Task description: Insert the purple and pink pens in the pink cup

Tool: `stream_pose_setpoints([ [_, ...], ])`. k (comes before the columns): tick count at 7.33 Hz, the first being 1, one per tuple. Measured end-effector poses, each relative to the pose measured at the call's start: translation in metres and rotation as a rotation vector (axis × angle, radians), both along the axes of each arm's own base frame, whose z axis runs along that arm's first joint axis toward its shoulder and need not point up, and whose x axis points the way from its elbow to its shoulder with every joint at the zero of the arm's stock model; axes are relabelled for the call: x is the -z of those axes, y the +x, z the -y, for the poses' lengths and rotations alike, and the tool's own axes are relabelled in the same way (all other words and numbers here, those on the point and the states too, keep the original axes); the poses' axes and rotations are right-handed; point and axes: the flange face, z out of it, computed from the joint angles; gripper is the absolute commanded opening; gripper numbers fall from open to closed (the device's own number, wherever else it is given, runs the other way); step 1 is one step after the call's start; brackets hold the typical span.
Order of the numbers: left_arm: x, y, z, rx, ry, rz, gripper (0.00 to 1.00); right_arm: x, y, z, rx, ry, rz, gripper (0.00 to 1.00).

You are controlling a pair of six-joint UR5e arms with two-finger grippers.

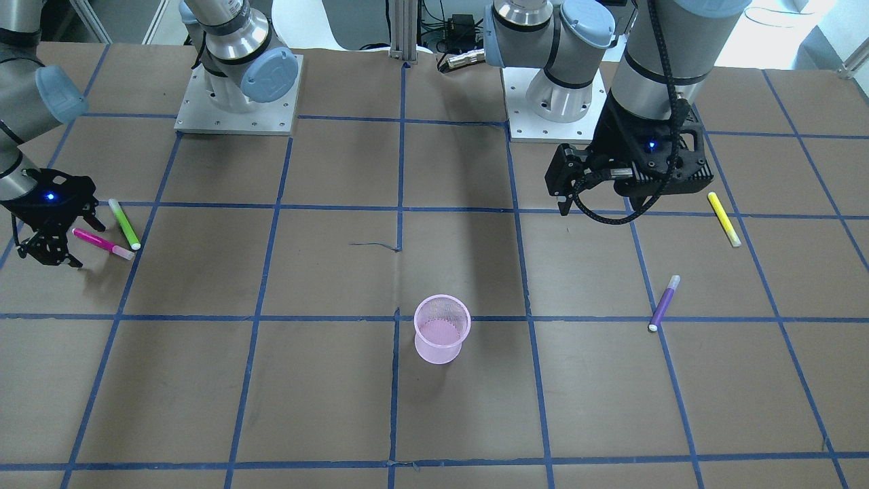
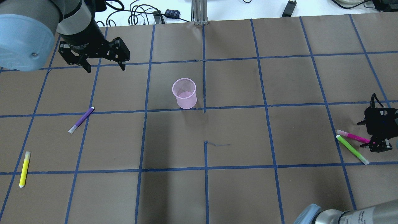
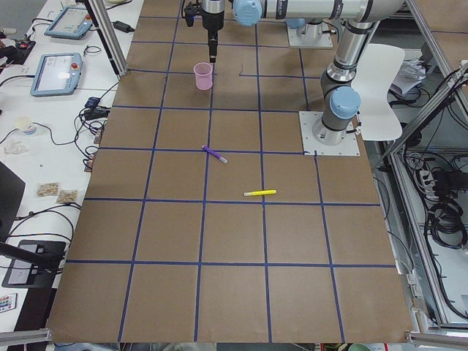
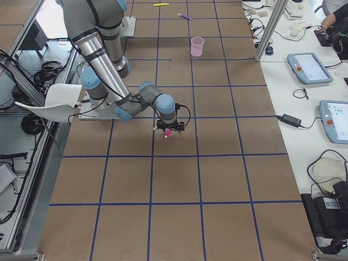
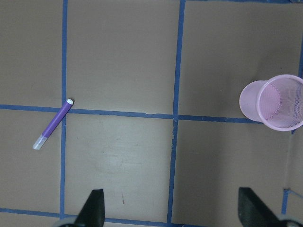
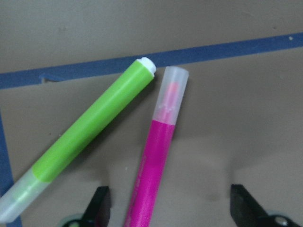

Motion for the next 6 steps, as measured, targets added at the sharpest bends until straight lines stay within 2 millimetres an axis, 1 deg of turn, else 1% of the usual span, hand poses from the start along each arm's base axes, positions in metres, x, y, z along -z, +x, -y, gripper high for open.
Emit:
stream_pose_setpoints([
  [1,0.000,0.000,-0.001,0.000,0.003,0.001,0.98,0.001,0.000,0.000,-0.004,0.001,0.003,0.44],
  [2,0.000,0.002,-0.001,0.001,0.007,0.001,0.76,0.001,0.000,0.001,-0.013,-0.002,0.003,0.29],
  [3,0.001,0.008,-0.003,0.010,0.029,-0.011,0.77,0.001,0.000,0.001,-0.021,-0.005,0.002,0.14],
  [4,0.003,0.030,-0.002,0.016,0.066,-0.046,0.87,0.000,0.000,0.001,-0.025,-0.007,0.000,0.05],
  [5,0.008,0.063,0.002,-0.004,0.091,-0.102,0.88,-0.001,0.000,0.001,-0.026,-0.010,-0.003,0.00],
  [6,0.018,0.103,0.006,-0.041,0.114,-0.172,1.00,-0.003,0.000,0.001,-0.027,-0.013,-0.005,0.00],
])
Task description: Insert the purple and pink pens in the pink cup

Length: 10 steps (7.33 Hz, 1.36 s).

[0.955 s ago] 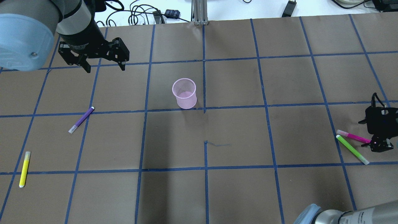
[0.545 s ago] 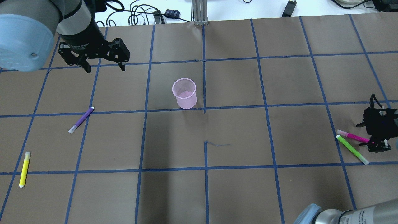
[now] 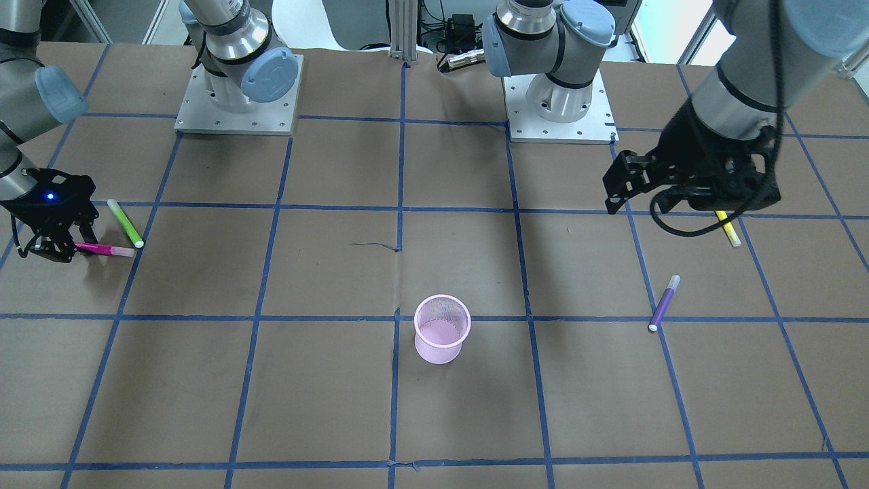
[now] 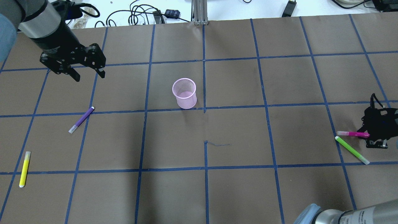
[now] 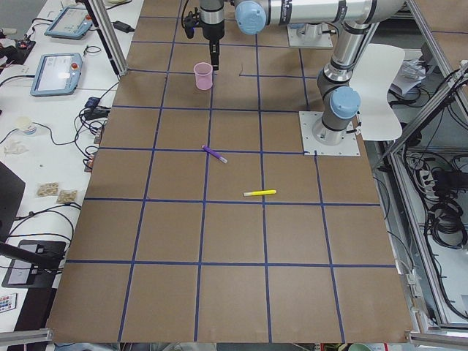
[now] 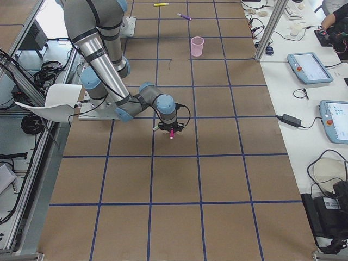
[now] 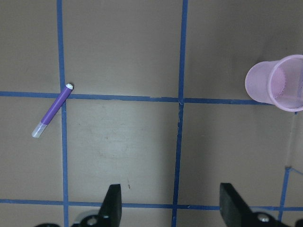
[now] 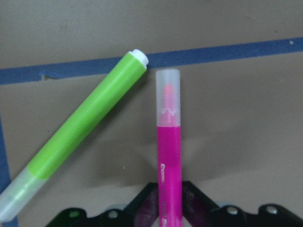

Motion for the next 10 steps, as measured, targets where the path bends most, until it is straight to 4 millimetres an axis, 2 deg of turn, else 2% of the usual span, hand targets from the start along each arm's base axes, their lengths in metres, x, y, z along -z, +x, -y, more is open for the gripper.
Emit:
stream_pose_setpoints([
  [1,0.020,0.035,0.003,0.014,0.026,-0.049,1.00,-0.001,0.000,0.000,0.000,-0.002,0.000,0.00],
  [2,0.055,0.063,0.008,0.095,0.049,-0.057,1.00,-0.003,0.000,0.001,0.000,-0.006,-0.003,0.00],
  [3,0.095,0.085,0.017,0.177,0.069,-0.017,1.00,-0.009,0.002,0.004,-0.003,-0.018,-0.012,0.00],
  [4,0.132,0.098,0.027,0.260,0.091,0.017,1.00,-0.023,0.005,0.015,-0.018,-0.046,-0.031,0.00],
  [5,0.159,0.103,0.036,0.347,0.112,0.039,1.00,-0.041,0.009,0.032,-0.047,-0.082,-0.056,0.00],
  [6,0.179,0.096,0.046,0.431,0.127,0.074,1.00,-0.065,0.017,0.053,-0.088,-0.121,-0.092,0.00],
  [7,0.195,0.078,0.056,0.512,0.139,0.135,1.00,-0.092,0.034,0.075,-0.144,-0.157,-0.132,0.00],
  [8,0.212,0.061,0.065,0.579,0.157,0.197,1.00,-0.119,0.061,0.095,-0.204,-0.185,-0.169,0.00],
  [9,0.224,0.054,0.070,0.631,0.171,0.224,1.00,-0.142,0.097,0.113,-0.252,-0.214,-0.196,0.00],
  [10,0.232,0.052,0.074,0.672,0.172,0.235,1.00,-0.159,0.148,0.130,-0.280,-0.233,-0.201,0.00],
])
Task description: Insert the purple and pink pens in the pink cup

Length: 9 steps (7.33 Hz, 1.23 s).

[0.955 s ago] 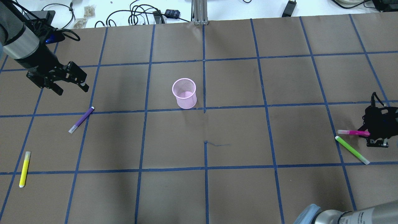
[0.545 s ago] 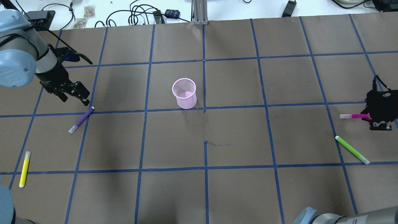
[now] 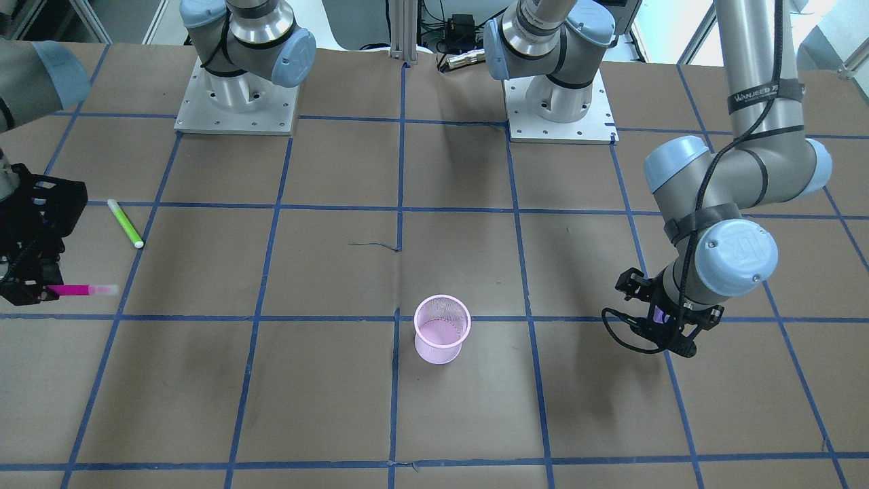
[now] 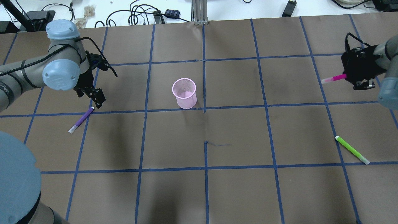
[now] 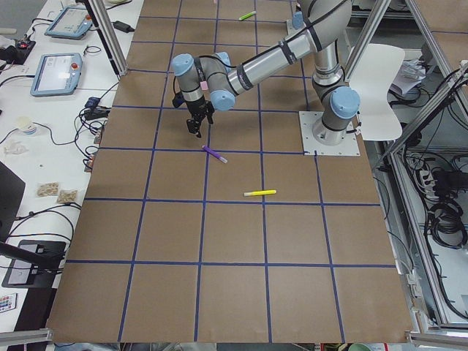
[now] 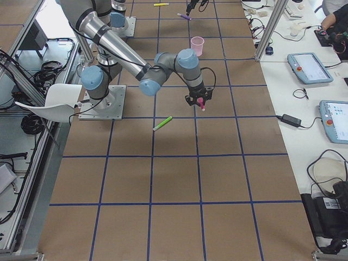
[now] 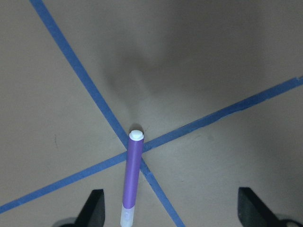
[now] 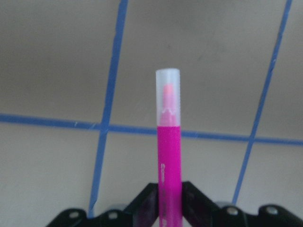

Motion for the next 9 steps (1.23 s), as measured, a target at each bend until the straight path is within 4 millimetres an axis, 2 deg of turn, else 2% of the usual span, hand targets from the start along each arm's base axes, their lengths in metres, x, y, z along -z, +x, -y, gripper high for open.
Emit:
stream_pose_setpoints([
  [2,0.010,0.002,0.008,0.028,-0.007,0.005,1.00,-0.021,0.125,0.020,0.032,-0.012,0.034,0.00],
  [5,0.020,0.013,0.016,0.087,-0.008,-0.003,1.00,-0.025,0.284,0.038,0.170,-0.034,0.101,0.00],
  [7,0.023,0.020,0.018,0.151,-0.006,-0.011,1.00,-0.009,0.365,0.037,0.237,-0.053,0.037,0.00],
  [9,0.033,0.043,0.014,0.138,0.006,-0.038,1.00,0.001,0.424,0.020,0.225,-0.069,-0.085,0.00],
])
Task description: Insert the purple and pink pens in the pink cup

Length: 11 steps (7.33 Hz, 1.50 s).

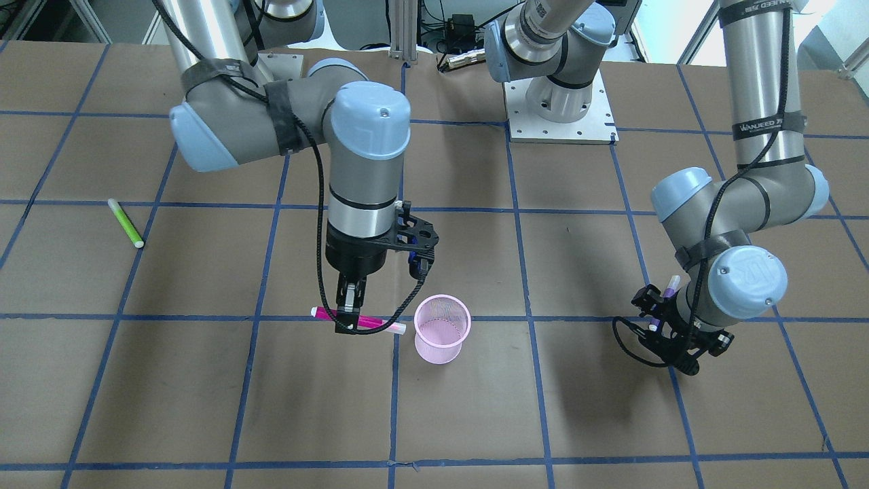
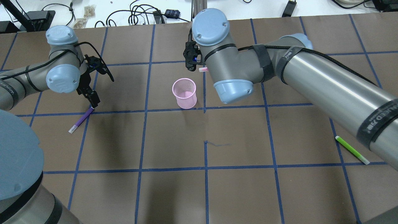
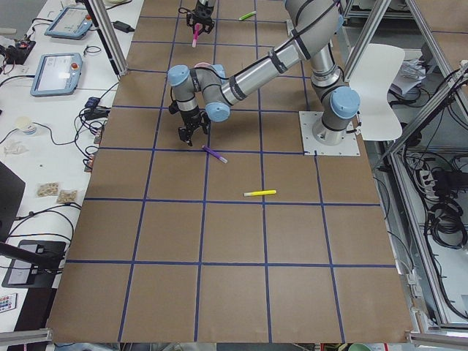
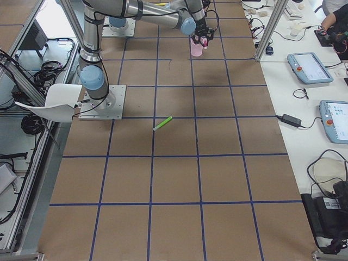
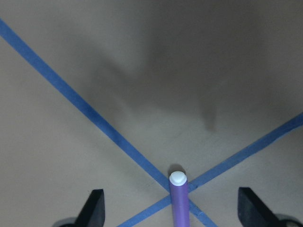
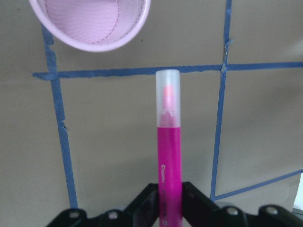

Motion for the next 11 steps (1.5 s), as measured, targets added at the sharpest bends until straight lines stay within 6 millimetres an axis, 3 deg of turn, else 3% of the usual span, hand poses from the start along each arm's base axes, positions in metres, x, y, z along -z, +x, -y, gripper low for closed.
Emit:
stream_pose_setpoints([
  [2,0.008,0.019,-0.004,-0.034,0.009,-0.023,1.00,0.000,0.045,-0.013,-0.039,-0.046,-0.140,0.00],
  [4,0.016,0.017,-0.007,-0.052,0.020,-0.064,0.99,0.005,0.080,-0.027,-0.091,-0.060,-0.277,0.00],
  [6,0.025,0.015,-0.008,-0.052,0.028,-0.083,0.66,0.025,0.100,-0.035,-0.145,-0.066,-0.421,0.00],
  [8,0.028,0.015,-0.008,-0.039,0.030,-0.089,0.53,0.036,0.113,-0.031,-0.161,-0.085,-0.476,0.00],
  [9,0.029,0.015,-0.008,-0.035,0.030,-0.093,0.32,0.042,0.119,-0.027,-0.164,-0.087,-0.483,0.00],
  [10,0.029,0.015,-0.008,-0.034,0.029,-0.094,0.05,0.052,0.125,-0.026,-0.172,-0.083,-0.489,0.02],
  [11,0.028,0.015,-0.007,-0.034,0.027,-0.095,0.00,0.060,0.130,-0.026,-0.178,-0.079,-0.493,0.16],
])
